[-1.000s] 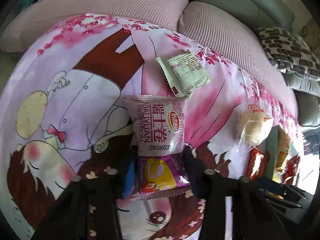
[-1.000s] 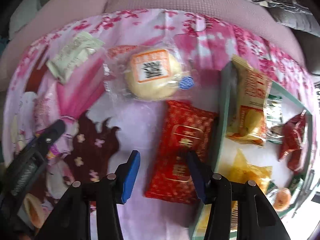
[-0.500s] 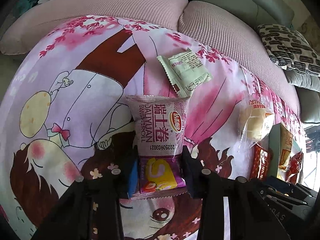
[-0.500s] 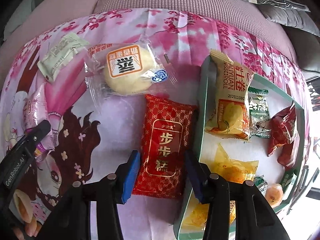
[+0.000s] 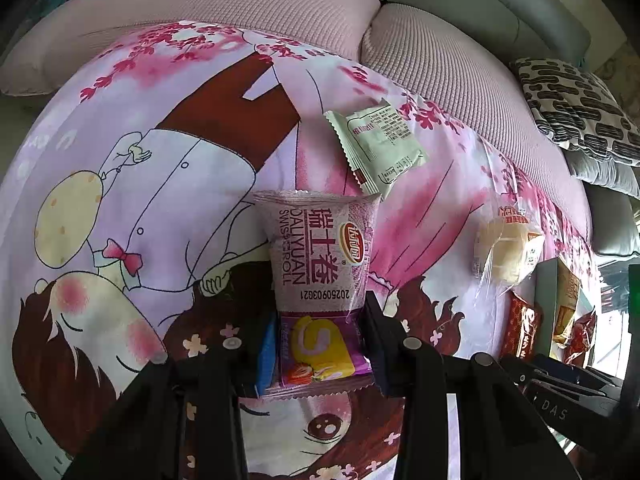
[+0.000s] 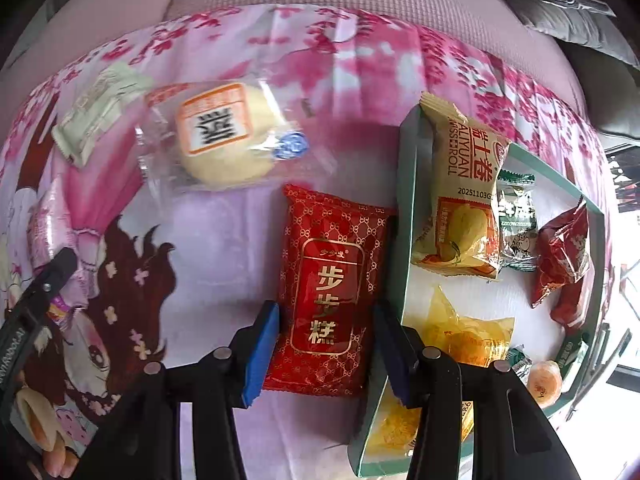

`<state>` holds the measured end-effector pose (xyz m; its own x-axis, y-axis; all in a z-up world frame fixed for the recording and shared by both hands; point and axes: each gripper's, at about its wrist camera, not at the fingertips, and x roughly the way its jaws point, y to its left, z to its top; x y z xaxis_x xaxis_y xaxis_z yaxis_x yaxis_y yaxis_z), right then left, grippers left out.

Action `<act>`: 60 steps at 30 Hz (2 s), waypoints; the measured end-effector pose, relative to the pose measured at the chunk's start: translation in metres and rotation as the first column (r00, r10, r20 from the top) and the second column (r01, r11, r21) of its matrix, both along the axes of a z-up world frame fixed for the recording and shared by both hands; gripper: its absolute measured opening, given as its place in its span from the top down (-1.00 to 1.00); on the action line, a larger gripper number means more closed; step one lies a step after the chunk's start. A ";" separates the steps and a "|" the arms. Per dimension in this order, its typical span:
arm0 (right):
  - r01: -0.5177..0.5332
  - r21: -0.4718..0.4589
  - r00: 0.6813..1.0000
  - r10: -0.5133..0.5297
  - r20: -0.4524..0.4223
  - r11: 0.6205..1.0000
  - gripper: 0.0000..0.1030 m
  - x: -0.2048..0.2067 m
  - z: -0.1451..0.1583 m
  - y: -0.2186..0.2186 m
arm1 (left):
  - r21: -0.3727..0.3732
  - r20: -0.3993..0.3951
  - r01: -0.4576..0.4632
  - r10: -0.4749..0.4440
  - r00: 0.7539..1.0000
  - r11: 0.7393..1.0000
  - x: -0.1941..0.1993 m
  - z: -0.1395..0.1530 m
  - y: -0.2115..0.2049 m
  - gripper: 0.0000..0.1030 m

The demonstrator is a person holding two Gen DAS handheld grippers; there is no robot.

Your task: Organize snacks

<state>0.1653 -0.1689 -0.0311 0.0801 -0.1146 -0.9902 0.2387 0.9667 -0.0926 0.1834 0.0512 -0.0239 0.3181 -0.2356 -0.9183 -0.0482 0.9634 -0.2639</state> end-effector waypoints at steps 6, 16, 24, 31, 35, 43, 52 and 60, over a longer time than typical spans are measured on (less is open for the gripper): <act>0.007 0.001 1.000 -0.007 0.002 1.000 -0.35 0.005 -0.003 0.001 | -0.003 -0.001 -0.003 0.003 1.000 1.000 0.000 0.000 -0.001 0.22; 0.051 0.092 0.997 -0.056 0.050 0.994 -0.59 0.022 -0.006 0.003 | -0.007 -0.004 -0.007 0.007 1.000 1.000 0.000 0.000 0.000 0.21; 0.037 0.152 0.994 -0.052 0.097 0.988 -0.48 0.030 0.000 0.009 | -0.007 -0.001 -0.002 0.002 1.000 1.000 0.001 -0.001 0.000 0.21; 0.110 0.166 0.988 -0.125 0.086 0.980 -0.13 0.027 0.000 -0.013 | -0.007 -0.001 -0.003 0.003 1.000 1.000 0.001 -0.001 -0.001 0.22; 0.109 0.148 0.988 -0.124 0.095 0.983 0.00 0.028 0.003 -0.015 | -0.011 0.001 -0.004 0.004 1.000 1.000 0.001 -0.001 -0.001 0.23; 0.107 0.195 0.981 -0.136 0.140 0.975 0.04 -0.003 0.007 -0.004 | -0.007 0.003 -0.011 0.011 1.000 1.000 -0.005 0.002 0.003 0.25; 0.091 0.317 0.952 -0.176 0.252 0.944 0.04 -0.062 0.026 0.003 | 0.023 0.022 -0.002 0.001 1.000 1.000 -0.019 0.016 -0.003 0.26; 0.074 0.300 0.893 -0.198 0.405 0.951 0.04 -0.108 0.050 -0.006 | 0.022 0.079 0.036 -0.038 0.996 0.999 -0.032 0.042 -0.020 0.26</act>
